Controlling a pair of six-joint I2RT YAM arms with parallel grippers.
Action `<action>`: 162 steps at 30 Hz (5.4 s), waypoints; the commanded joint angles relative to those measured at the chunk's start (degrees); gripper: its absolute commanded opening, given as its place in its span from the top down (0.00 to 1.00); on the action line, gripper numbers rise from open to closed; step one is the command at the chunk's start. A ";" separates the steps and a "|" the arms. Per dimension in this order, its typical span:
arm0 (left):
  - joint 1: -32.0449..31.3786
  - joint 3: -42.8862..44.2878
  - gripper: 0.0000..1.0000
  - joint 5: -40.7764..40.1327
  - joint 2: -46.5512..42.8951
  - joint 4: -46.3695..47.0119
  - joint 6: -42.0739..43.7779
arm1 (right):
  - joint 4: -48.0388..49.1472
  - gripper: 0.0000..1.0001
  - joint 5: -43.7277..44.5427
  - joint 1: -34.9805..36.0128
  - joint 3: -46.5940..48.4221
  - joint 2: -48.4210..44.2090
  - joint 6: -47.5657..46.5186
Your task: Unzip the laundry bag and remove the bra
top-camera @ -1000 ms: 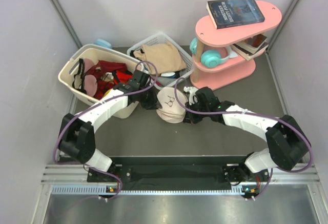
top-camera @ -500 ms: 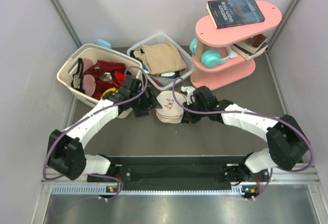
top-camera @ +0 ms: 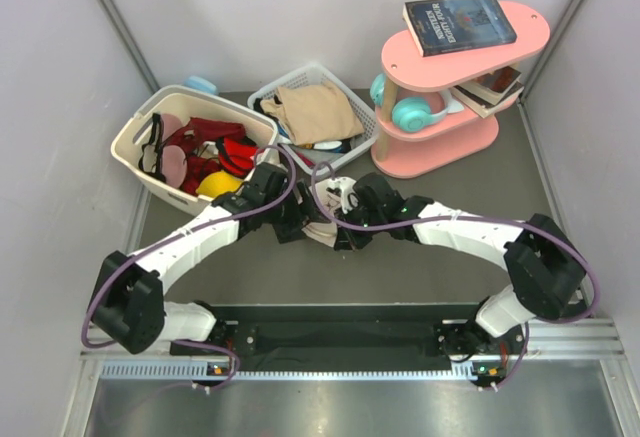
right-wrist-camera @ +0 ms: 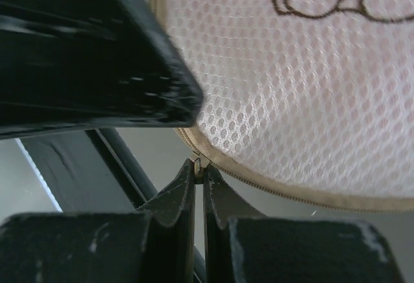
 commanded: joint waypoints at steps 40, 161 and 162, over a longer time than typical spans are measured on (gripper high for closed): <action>1.34 2.54 1.00 2.11 3.99 5.11 1.77 | 2.58 1.00 1.95 -8.20 -5.98 -5.57 0.51; 3.89 -1.06 0.65 -1.93 -1.46 1.15 -0.42 | -3.22 1.00 -3.24 4.63 15.12 8.67 -2.48; 3.89 -0.98 0.70 -2.01 -1.11 1.50 -0.42 | -3.22 1.00 -3.15 4.72 15.03 8.66 -2.48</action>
